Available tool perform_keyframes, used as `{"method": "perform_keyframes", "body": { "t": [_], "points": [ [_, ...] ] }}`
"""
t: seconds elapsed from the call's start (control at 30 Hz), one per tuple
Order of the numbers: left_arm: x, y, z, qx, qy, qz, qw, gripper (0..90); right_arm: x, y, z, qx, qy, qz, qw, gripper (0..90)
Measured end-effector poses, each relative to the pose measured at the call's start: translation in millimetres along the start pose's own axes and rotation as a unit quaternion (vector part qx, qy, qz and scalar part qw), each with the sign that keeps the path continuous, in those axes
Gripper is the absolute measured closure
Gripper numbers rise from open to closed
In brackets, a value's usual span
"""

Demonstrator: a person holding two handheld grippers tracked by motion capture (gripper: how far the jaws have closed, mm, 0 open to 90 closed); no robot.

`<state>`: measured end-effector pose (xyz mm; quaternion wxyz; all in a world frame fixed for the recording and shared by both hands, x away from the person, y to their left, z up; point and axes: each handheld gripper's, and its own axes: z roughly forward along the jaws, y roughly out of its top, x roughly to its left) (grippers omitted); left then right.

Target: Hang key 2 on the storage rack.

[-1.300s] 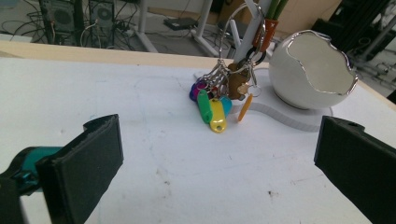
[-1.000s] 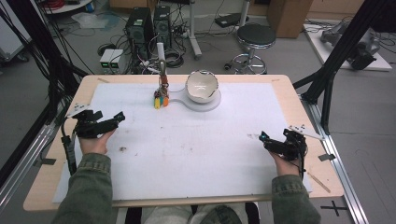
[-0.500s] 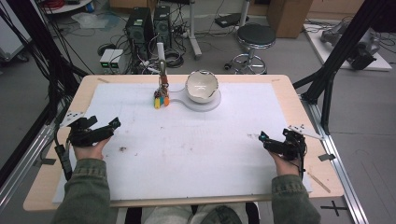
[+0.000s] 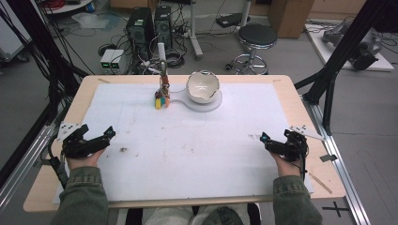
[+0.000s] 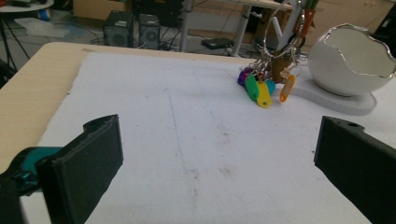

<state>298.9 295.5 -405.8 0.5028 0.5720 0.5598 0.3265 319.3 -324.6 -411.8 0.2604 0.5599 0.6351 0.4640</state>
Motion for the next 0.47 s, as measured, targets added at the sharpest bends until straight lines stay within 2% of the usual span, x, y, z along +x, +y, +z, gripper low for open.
{"method": "perform_keyframes", "body": {
  "t": [0.13,0.2,0.23,0.47],
  "points": [
    [3.0,-3.3,-4.2,-0.004,0.01,0.0,0.9999,1.6,0.3,-0.2,0.1,0.001,-0.001,-0.002,1.0,0.6],
    [2.7,-4.6,-3.5,0.006,0.02,0.017,0.9996,1.7,0.5,-0.3,0.7,0.001,-0.001,-0.003,1.0,0.6],
    [2.8,-5.3,-3.0,0.011,0.021,0.023,0.9994,1.6,0.7,-0.3,1.0,0.002,0.001,-0.004,1.0,0.5],
    [2.1,-6.7,-1.4,0.024,0.017,0.022,0.9993,1.6,2.6,-0.5,2.4,0.004,0.002,-0.009,0.9999,0.6]
  ]
}}
